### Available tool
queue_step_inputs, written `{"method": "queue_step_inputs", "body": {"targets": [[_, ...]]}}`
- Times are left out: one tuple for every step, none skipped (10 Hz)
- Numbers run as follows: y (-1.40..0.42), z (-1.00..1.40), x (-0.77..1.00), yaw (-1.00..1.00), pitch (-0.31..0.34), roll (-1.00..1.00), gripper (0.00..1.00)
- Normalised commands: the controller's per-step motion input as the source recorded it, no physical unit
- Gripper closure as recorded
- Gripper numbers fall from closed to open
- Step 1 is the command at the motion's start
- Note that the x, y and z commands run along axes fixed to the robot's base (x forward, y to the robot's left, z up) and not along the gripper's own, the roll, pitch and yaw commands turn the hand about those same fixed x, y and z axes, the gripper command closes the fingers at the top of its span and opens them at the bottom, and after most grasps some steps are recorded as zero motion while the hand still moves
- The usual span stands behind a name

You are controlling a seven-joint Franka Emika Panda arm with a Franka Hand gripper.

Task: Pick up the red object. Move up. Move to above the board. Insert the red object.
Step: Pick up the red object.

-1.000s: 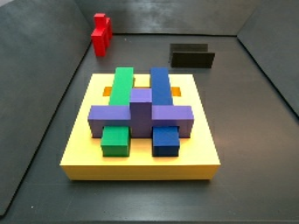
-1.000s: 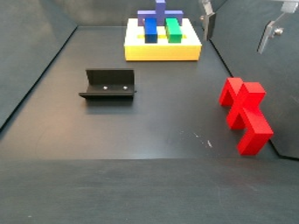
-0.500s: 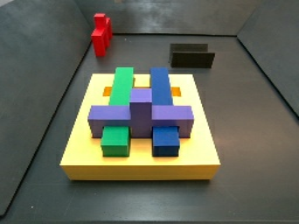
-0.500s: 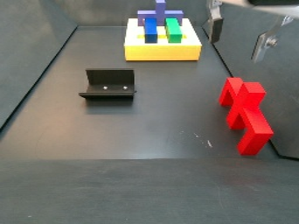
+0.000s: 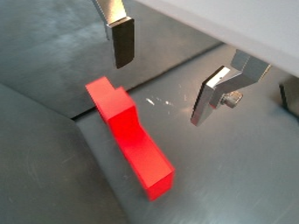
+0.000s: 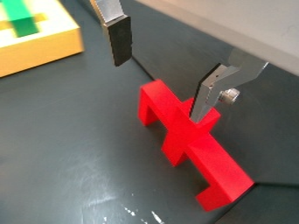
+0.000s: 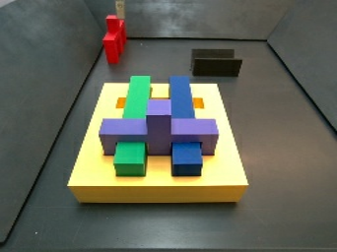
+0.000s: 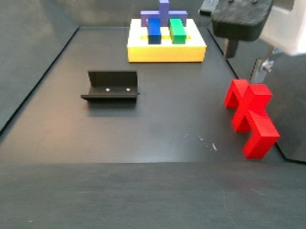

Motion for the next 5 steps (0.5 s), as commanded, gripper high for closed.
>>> {"method": "queue_step_inputs", "body": {"targets": [[0.05,-0.32,-0.29,-0.82,-0.126,-0.04,0.0],[0.25,-0.23,-0.33,-0.64,-0.147,0.0,0.0],[0.34,-0.17,-0.25,-0.56,-0.107,-0.02,0.0],[0.41,-0.03,-0.21,-0.46,-0.057,-0.07,0.0],[0.32,-0.05,-0.02,-0.26,-0.091,-0.15,0.0]]}}
